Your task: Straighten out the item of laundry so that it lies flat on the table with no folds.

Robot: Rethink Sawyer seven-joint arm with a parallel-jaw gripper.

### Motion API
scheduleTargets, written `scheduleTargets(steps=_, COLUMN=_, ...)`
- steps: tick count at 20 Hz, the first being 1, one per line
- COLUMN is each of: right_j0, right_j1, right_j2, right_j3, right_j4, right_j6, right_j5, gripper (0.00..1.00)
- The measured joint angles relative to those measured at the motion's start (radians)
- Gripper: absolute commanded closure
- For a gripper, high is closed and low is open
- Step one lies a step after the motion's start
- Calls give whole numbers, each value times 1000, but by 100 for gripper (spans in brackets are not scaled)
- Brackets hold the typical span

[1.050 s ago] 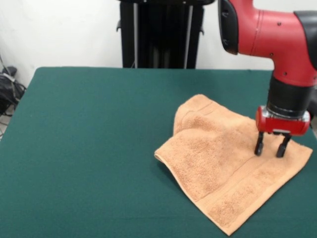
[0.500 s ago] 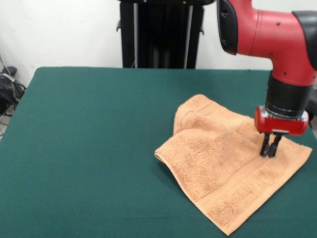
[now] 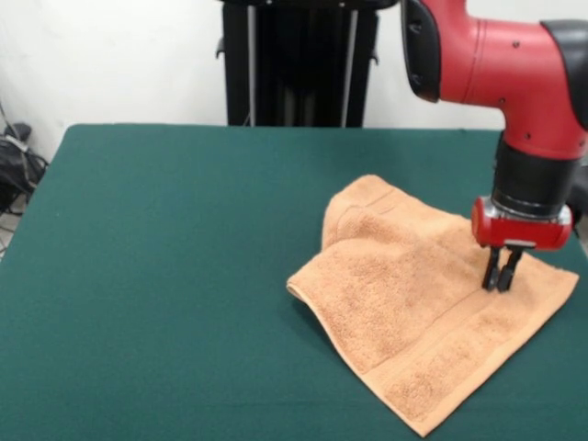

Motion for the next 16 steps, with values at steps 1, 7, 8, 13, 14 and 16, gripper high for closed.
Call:
scheduleTargets(steps=1, right_j0=-2, right_j1=0, right_j2=1, right_j3=0, right_j4=0, right_j6=0, right_j5=0, gripper=100)
scheduleTargets(steps=7, right_j0=2, right_j1=1, right_j2=-1, right_j3=-1, right_j4=0, right_j6=0, right_j5=-1, gripper=100)
scheduleTargets(steps=8, right_j0=5, right_j1=2, right_j2=-4, right_j3=-3, right_j4=0, right_j6=0, right_j5=0, gripper=100)
scheduleTargets(steps=13, right_j0=31, right_j1=12, right_j2=-29, right_j3=-17, right_j4=9, right_j6=0, right_j5=3, gripper=100)
scheduleTargets(steps=14, right_j0=41, right_j1=17, right_j2=-37, right_j3=-22, right_j4=15, right_j6=0, right_j5=3, gripper=100)
scheduleTargets(steps=16, right_j0=54, right_j1=23, right_j2=-49, right_j3=-29, right_j4=23, right_j6=0, right_j5=4, gripper=100)
